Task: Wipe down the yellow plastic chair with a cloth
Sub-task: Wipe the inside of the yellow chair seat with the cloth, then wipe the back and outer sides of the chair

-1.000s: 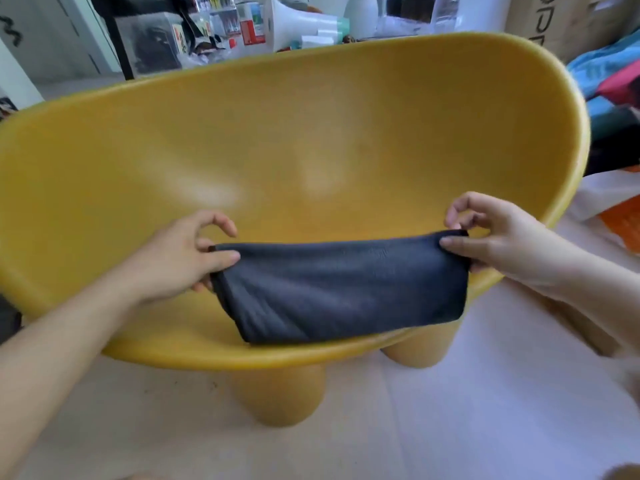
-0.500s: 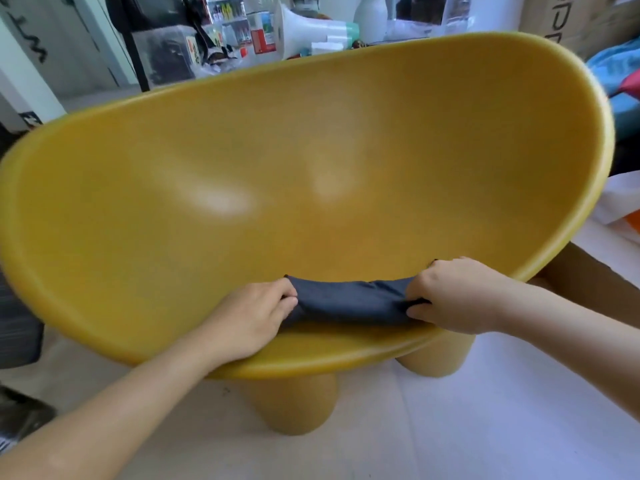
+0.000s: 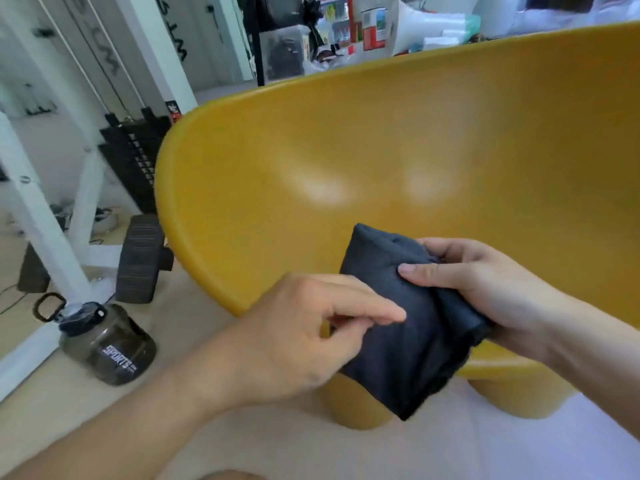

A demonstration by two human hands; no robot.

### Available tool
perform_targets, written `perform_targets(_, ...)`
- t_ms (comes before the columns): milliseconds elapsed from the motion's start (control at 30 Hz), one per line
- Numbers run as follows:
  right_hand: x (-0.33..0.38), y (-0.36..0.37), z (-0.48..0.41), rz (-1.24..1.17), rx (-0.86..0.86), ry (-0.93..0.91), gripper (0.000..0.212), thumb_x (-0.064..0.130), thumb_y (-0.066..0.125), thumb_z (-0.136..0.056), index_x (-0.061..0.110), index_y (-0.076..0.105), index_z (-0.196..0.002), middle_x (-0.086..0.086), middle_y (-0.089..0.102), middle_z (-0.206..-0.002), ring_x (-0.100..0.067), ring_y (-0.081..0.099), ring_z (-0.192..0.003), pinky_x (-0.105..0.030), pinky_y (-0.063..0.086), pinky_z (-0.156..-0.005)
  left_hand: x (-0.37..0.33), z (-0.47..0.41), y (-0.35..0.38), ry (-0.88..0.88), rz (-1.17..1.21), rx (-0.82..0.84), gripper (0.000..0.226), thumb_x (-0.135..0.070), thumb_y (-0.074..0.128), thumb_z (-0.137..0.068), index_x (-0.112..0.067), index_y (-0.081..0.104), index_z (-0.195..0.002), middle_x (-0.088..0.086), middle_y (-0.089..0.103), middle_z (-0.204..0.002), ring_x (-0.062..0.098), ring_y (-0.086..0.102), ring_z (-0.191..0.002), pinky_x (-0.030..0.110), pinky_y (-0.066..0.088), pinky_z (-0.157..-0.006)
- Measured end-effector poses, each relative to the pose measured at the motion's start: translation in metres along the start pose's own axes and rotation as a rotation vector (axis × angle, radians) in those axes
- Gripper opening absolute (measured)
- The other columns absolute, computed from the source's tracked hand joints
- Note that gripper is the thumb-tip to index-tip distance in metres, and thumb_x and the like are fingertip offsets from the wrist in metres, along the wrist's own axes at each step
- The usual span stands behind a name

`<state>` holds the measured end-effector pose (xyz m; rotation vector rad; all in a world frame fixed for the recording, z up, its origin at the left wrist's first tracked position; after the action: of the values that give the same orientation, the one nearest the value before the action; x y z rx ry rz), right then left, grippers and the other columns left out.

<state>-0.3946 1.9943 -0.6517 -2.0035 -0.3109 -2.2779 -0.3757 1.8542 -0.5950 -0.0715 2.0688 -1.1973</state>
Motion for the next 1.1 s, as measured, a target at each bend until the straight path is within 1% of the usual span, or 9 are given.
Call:
perform_targets(133, 0.021, 0.032, -0.01, 0.19, 0.03, -0.053, 0.015, 0.017, 0.06, -0.087, 0.022, 0.065, -0.101, -0.012, 0.073, -0.096, -0.028, 0.07, -0.079, -0.033, 0.054, -0.063, 0.064, 0.033, -0.084, -0.012, -0.484, -0.073, 0.029, -0.046, 0.057, -0.083, -0.029, 0.073, -0.099, -0.019, 0.068, -0.096, -0.001, 0.058, -0.096, 0.027, 0.048, -0.086)
perform_targets(233, 0.037, 0.061, -0.016, 0.629, -0.039, -0.209, 0.038, 0.009, 0.052, -0.097, 0.044, 0.053, -0.111, 0.004, 0.071, -0.098, -0.026, 0.066, -0.08, -0.037, 0.054, -0.069, 0.112, 0.041, -0.138, -0.041, -0.577, -0.088, 0.044, -0.06, 0.05, -0.081, -0.026, 0.075, -0.095, -0.013, 0.068, -0.101, 0.0, 0.053, -0.102, 0.023, 0.041, -0.095)
perform_targets(333, 0.043, 0.096, -0.028, 1.014, -0.09, -0.273, 0.047, 0.012, 0.043, -0.096, 0.056, 0.053, -0.108, 0.023, 0.06, -0.109, -0.005, 0.06, -0.094, -0.03, 0.05, -0.081, 0.14, 0.021, -0.17, -0.013, -0.562, -0.051, 0.046, -0.063, 0.047, -0.08, -0.029, 0.075, -0.092, -0.013, 0.067, -0.1, 0.004, 0.054, -0.103, 0.034, 0.045, -0.096)
perform_targets(433, 0.046, 0.144, -0.046, 1.162, -0.06, -0.195, 0.02, 0.051, 0.042, -0.089, 0.057, 0.059, -0.097, 0.028, 0.05, -0.105, 0.004, 0.055, -0.096, -0.015, 0.044, -0.076, 0.153, -0.011, -0.183, 0.098, -0.614, 0.054, 0.052, -0.063, 0.039, -0.085, -0.026, 0.075, -0.092, -0.012, 0.069, -0.096, 0.009, 0.057, -0.1, 0.04, 0.047, -0.091)
perform_targets(500, 0.044, 0.176, -0.062, 1.417, -0.044, -0.102, 0.052, 0.082, 0.03, -0.075, 0.048, 0.057, -0.103, 0.021, 0.046, -0.103, -0.005, 0.059, -0.084, -0.019, 0.047, -0.074, 0.164, -0.034, -0.187, 0.154, -0.626, 0.123, 0.048, -0.059, 0.042, -0.088, -0.025, 0.075, -0.093, -0.01, 0.07, -0.095, 0.011, 0.058, -0.098, 0.041, 0.047, -0.089)
perform_targets(567, 0.042, 0.202, -0.082, 1.635, -0.045, 0.061, 0.075, 0.092, 0.024, -0.067, 0.034, 0.053, -0.104, 0.012, 0.041, -0.103, -0.014, 0.055, -0.073, -0.03, 0.048, -0.07, 0.176, -0.058, -0.199, 0.161, -0.615, 0.178, 0.042, -0.057, 0.046, -0.088, -0.026, 0.074, -0.093, -0.009, 0.07, -0.094, 0.014, 0.058, -0.095, 0.042, 0.048, -0.085)
perform_targets(767, 0.043, 0.223, -0.128, 1.742, -0.224, 0.251, 0.05, 0.072, 0.032, -0.088, 0.024, 0.044, -0.091, -0.001, 0.03, -0.085, -0.017, 0.032, -0.052, -0.029, 0.024, -0.045, 0.214, -0.106, -0.219, 0.082, -0.76, 0.367, 0.045, -0.059, 0.043, -0.09, -0.029, 0.073, -0.076, -0.01, 0.07, -0.083, 0.013, 0.06, -0.082, 0.035, 0.048, -0.075)
perform_targets(900, 0.034, 0.225, -0.131, 1.775, -0.318, 0.24, 0.031, 0.05, 0.031, -0.095, 0.026, 0.049, -0.088, 0.004, 0.041, -0.088, -0.018, 0.036, -0.054, -0.03, 0.024, -0.045, 0.217, -0.105, -0.218, 0.117, -0.745, 0.36, 0.056, -0.062, 0.036, -0.087, -0.028, 0.073, -0.062, -0.011, 0.07, -0.07, 0.006, 0.06, -0.071, 0.036, 0.049, -0.073)
perform_targets(1100, 0.029, 0.218, -0.082, 1.834, -0.362, 0.162, 0.033, 0.056, 0.037, -0.091, 0.027, 0.048, -0.082, 0.006, 0.047, -0.086, -0.015, 0.044, -0.058, -0.029, 0.033, -0.048, 0.184, -0.071, -0.208, 0.133, -0.649, 0.45, 0.076, -0.085, 0.032, -0.068, -0.022, 0.074, -0.065, -0.008, 0.065, -0.064, 0.01, 0.056, -0.061, 0.029, 0.042, -0.06)
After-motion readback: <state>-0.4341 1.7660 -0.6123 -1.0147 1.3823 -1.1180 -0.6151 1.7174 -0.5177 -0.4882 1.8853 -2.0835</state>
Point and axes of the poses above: each hand's wrist, its own z-axis away from the middle knuckle, its own y-axis out of the palm, x = y × z, the point moved 8 cm from there along -z, towards the middle knuckle
